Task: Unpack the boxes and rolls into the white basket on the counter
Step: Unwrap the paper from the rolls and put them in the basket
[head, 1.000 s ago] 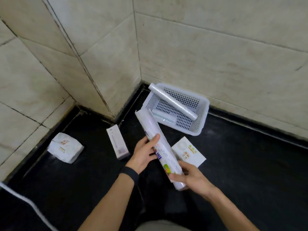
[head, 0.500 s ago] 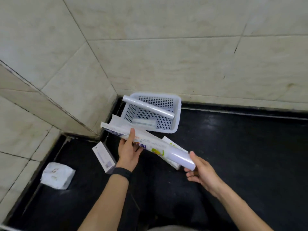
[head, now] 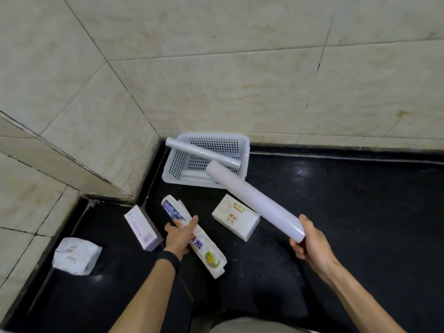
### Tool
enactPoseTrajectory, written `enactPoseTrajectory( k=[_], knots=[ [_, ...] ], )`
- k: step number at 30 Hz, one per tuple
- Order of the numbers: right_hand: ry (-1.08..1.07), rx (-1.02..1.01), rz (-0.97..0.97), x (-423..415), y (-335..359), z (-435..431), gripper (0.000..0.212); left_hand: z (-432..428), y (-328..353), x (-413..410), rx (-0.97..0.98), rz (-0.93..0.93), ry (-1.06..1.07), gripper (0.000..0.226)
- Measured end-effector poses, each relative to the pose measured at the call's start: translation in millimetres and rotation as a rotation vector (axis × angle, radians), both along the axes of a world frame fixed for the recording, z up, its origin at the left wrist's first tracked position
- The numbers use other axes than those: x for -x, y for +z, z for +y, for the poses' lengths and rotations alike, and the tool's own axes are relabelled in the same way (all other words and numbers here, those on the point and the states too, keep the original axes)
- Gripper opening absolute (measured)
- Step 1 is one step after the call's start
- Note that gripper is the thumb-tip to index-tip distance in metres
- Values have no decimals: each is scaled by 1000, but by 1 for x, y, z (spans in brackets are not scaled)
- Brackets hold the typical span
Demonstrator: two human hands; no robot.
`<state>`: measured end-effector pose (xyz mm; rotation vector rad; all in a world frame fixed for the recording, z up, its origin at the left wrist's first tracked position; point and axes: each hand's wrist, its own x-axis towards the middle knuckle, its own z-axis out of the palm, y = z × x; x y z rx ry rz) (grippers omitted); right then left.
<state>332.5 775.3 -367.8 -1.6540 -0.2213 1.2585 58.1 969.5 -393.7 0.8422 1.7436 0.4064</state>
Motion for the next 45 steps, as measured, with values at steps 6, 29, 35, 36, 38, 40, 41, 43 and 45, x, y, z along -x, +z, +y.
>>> enactPoseTrajectory(
  k=[6,29,35,36,38,40,41,43,45],
  knots=[
    [93,-18,29,5,-5,-2,50,0,31,-12,-52,-274,36,112],
    [190,115,-374,18,-39,224,94,218,65,6,-379,-418,77,37],
    [228,211,-490,31,-66,247,77,255,15,-26,-296,-380,108,39],
    [231,201,-516,35,-67,245,69,257,10,-31,-278,-391,120,35],
    [240,193,-561,38,-69,244,61,262,4,-43,-270,-401,162,29],
    [244,186,-571,38,-72,243,57,268,-2,-52,-290,-396,177,33],
    [245,182,-568,38,-73,243,55,273,-5,-54,-299,-378,172,35],
    [237,172,-556,37,-74,242,50,279,-8,-60,-319,-290,146,32],
    [224,168,-542,37,-74,242,44,282,-7,-62,-387,-14,-7,32]
  ],
)
